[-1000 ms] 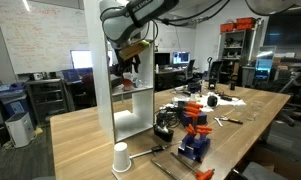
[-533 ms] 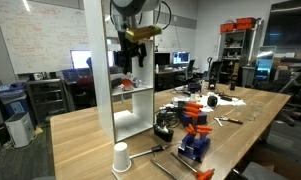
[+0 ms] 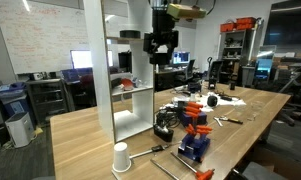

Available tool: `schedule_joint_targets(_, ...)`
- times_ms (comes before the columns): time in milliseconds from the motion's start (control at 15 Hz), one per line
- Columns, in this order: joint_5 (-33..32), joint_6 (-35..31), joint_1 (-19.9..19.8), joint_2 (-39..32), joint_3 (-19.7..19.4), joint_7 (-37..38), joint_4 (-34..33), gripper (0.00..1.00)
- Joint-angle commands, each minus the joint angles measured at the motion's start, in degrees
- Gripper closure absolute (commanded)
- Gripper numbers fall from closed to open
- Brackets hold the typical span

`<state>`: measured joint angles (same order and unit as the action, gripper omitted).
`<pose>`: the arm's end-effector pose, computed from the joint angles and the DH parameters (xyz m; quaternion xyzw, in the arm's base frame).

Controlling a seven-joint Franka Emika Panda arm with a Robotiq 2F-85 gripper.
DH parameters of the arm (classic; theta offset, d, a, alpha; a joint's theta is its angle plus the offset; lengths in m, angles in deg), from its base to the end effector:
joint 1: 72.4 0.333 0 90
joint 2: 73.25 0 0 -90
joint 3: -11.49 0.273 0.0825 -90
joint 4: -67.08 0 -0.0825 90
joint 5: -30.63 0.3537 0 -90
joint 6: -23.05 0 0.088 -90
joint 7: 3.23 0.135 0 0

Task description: Put the plushie next to the clear bottle on the shelf

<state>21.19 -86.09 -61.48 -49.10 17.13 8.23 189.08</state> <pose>0.4236 0.1136 0.5351 0.9884 0.0610 0.1177 0.0740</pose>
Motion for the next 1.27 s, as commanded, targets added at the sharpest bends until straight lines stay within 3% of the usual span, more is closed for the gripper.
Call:
schedule_joint_targets(0,1.10,2.36,-4.54,11.44,-0.87,0.16,8.32,0.00)
schedule_joint_targets(533,1.46,11.76,-10.39,18.85,-3.52,-0.90,12.92,0.00)
schedule_joint_targets(1200,0.60,11.02,-10.87,17.54,-2.90,-0.59,12.81,0.00)
